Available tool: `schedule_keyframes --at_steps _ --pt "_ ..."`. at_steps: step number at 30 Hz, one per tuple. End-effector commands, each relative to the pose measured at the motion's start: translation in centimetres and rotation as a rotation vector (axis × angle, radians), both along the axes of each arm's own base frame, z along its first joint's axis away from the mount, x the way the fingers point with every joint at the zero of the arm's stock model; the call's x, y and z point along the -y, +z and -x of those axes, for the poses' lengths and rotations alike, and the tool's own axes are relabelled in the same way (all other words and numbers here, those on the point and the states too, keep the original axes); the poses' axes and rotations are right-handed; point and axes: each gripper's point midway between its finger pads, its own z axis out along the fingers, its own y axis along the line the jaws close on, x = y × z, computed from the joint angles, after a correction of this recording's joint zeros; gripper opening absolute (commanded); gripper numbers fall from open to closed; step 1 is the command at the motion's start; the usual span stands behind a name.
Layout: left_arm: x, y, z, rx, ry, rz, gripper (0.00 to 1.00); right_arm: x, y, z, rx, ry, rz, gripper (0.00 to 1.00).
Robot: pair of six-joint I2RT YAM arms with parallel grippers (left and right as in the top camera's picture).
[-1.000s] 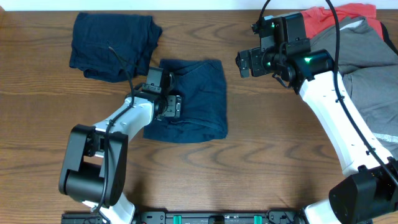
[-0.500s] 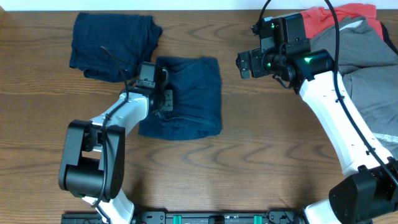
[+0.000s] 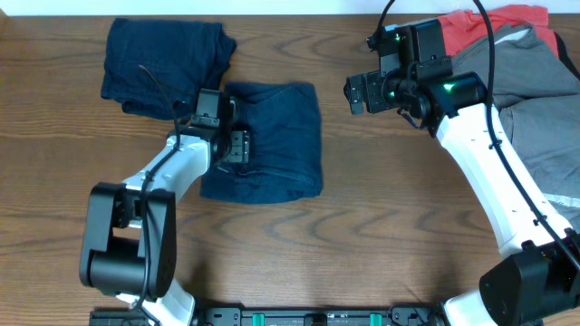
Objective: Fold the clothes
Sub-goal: 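Drag the folded shorts left toward the folded navy garment with the left gripper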
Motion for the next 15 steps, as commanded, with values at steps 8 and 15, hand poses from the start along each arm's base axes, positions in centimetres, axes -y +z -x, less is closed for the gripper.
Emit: schedule_keyframes --at_steps 8,15 --pt "-3.2 -0.6 -0.6 0.016 -0.033 -0.209 0.86 0.1 -0.2 0.1 -0.011 -0.011 -0.006 0.99" --pt "-4.1 -2.7 -0.7 -0.015 -0.015 -0.215 0.86 0.2 -0.6 0.4 -0.031 -0.012 0.0 0.99"
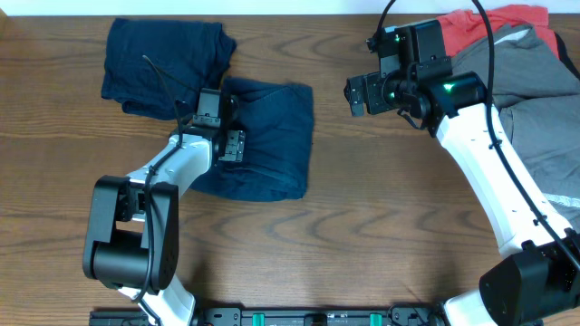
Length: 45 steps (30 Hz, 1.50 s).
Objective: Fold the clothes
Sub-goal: 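Drag the folded shorts left toward the folded navy garment with the left gripper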
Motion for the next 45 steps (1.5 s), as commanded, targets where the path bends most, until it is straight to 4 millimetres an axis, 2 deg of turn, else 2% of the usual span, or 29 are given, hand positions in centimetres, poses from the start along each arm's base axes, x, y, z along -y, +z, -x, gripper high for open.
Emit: schedule_keyframes --at_steps 1,8,12,16,19,23,28,33,37,40,43,45 --pt "-2.1 -2.1 0.5 -0.047 0.034 -0.053 0.86 0.1 -0.3 0.1 -0.015 -0.012 -0.005 0.99" --pt "-4.1 -3.5 -0.3 -0.037 0.086 -0.05 0.87 0.2 -0.5 0.3 -0.025 -0.012 -0.001 0.99" --pt "-4.8 -4.5 -0.7 -0.031 0.105 -0.049 0.95 0.2 -0.5 0.4 -0.029 -0.012 0.0 0.99" --pt "-4.8 -6.9 -0.4 -0.068 0.097 -0.052 0.97 0.2 -0.5 0.4 -0.029 -0.012 0.0 0.99" --pt "-4.4 -8.7 0.6 -0.119 0.086 -0.03 0.93 0.2 -0.5 0.4 -0.03 -0.012 0.0 0.99" --pt "-3.6 -10.6 1.6 -0.176 0.069 0.011 0.84 0.2 -0.5 0.4 -0.03 -0.012 0.0 0.99" --pt "-2.8 -11.4 3.0 -0.237 0.053 0.059 0.6 0.2 -0.6 0.5 -0.032 -0.012 0.001 0.99" --pt "-2.0 -11.7 4.6 -0.305 0.054 0.106 0.58 0.2 -0.6 0.5 -0.032 -0.012 0.001 0.99" --pt "-1.8 -11.9 6.2 -0.365 0.137 0.137 0.57 0.2 -0.6 0.5 -0.032 -0.012 0.001 0.99" --pt "-0.3 -11.9 7.8 -0.438 0.153 0.228 0.41 0.2 -0.6 0.5 -0.032 -0.012 0.001 0.99" --pt "1.0 -11.3 9.1 -0.511 0.164 0.302 0.09 0.2 -0.6 0.5 -0.032 -0.012 0.001 0.99" --pt "1.1 -10.6 9.4 -0.54 0.188 0.309 0.06 0.2 -0.6 0.5 -0.032 -0.012 0.001 0.99"
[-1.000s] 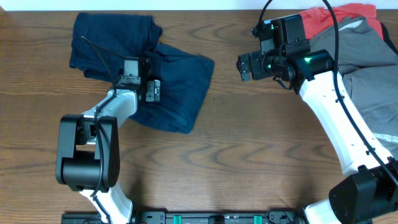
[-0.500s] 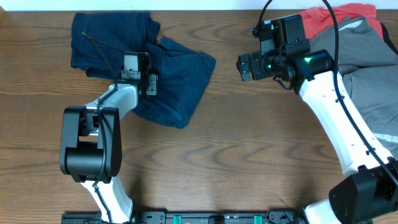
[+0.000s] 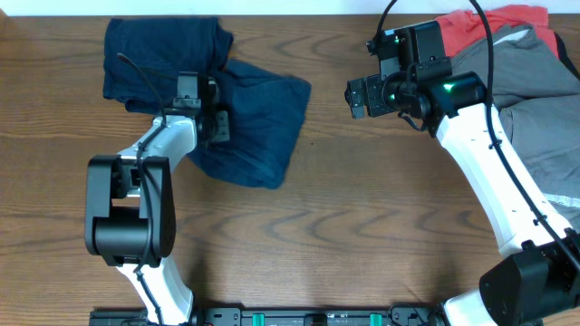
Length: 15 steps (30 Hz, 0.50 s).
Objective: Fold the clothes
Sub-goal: 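Drag the folded shorts left toward the folded navy garment with the left gripper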
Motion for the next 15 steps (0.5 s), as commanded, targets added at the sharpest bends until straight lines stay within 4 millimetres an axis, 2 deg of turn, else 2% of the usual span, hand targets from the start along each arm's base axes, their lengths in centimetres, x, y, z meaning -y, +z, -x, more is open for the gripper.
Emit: schedule_keyframes --at_steps 1,3,8,12,15 --pt "0.6 -8.0 11.8 -0.472 0.028 0.044 0.06 0.1 -0.2 0.0 -0.01 -0.011 -0.005 0.99" --pt "0.6 -6.4 11.7 -0.502 0.06 0.045 0.06 0.1 -0.2 0.0 -0.01 -0.011 -0.005 0.99" --pt "1.0 -1.1 10.5 -0.505 0.121 0.067 0.06 0.1 -0.2 0.0 -0.01 -0.012 -0.006 0.99" --pt "2.9 3.6 9.0 -0.397 0.12 0.194 0.06 0.1 -0.2 0.0 -0.01 -0.012 -0.006 0.99" --pt "3.3 7.0 8.1 -0.299 0.15 0.239 0.06 0.1 -0.2 0.0 -0.01 -0.012 -0.006 0.99"
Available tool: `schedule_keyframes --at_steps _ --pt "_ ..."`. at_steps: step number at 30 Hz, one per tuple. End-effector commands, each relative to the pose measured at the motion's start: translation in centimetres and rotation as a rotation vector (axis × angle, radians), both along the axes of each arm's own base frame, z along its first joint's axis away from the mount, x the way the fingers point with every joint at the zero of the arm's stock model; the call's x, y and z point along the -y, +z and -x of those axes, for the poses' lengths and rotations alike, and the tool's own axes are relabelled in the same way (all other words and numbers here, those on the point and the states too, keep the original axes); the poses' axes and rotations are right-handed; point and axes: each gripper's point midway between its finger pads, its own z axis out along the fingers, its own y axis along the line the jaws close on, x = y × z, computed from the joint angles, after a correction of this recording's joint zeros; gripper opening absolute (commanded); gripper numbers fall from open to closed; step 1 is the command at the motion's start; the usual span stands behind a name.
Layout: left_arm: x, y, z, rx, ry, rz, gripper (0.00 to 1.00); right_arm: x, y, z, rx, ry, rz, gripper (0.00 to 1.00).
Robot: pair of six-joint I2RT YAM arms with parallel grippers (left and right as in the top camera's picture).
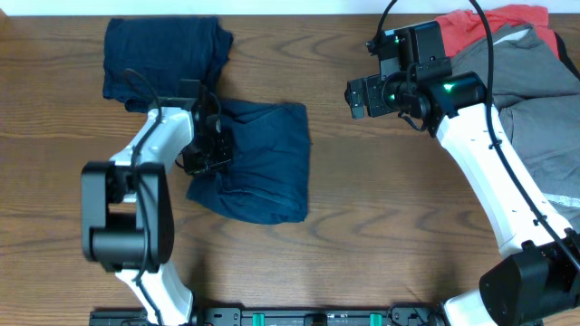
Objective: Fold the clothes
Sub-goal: 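Drag the folded shorts left toward the folded navy garment with the left gripper, then lift the shorts with the left gripper and lay them onto the navy garment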
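A folded dark blue garment (263,163) lies left of the table's middle, its lower edge rumpled. My left gripper (210,149) sits on its left edge, shut on the cloth. A second folded dark blue garment (163,56) lies at the far left, just behind it. My right gripper (356,95) hangs over bare wood right of centre, open and holding nothing.
A pile of unfolded clothes fills the far right: a red piece (512,20) at the back and a grey one (544,118) spreading forward under the right arm. The brown wooden table (362,226) runs to the front edge.
My left gripper has come toward the front of the table with the blue garment. The garment, skewed toward the far-left piece before, now lies squarer and lower. The right arm is unmoved.
The garment first lay near the centre with my left gripper at its left edge. It was then a little further left, then slanted up against the far-left folded piece. Now it sits in front of that piece. The right arm held still throughout.
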Motion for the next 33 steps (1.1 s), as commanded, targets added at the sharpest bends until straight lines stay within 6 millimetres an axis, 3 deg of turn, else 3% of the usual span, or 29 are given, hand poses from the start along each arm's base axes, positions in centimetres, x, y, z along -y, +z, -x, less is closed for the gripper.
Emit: schedule_keyframes --at_steps 1,10,19,27,29,33 --pt "1.4 5.0 -1.1 0.123 0.065 0.079 0.06 0.1 -0.2 0.0 -0.01 -0.012 -0.006 0.99" --pt "1.7 15.7 -4.3 0.51 0.152 0.158 0.06 0.1 -0.2 0.0 -0.008 -0.012 -0.006 0.99" --pt "1.9 20.6 -7.8 0.729 0.236 0.236 0.06 0.1 -0.2 0.0 -0.01 -0.012 -0.006 0.99" --pt "2.2 28.9 -12.6 1.092 0.287 0.373 0.06 0.2 -0.4 0.2 -0.016 -0.014 -0.001 0.99" --pt "1.7 30.7 -13.4 1.175 0.305 0.371 0.06 0.2 -0.4 0.2 -0.017 -0.014 0.0 0.99" --pt "-1.0 32.3 -14.4 1.28 0.422 0.267 0.06 0.2 -0.4 0.2 -0.017 -0.014 -0.001 0.99"
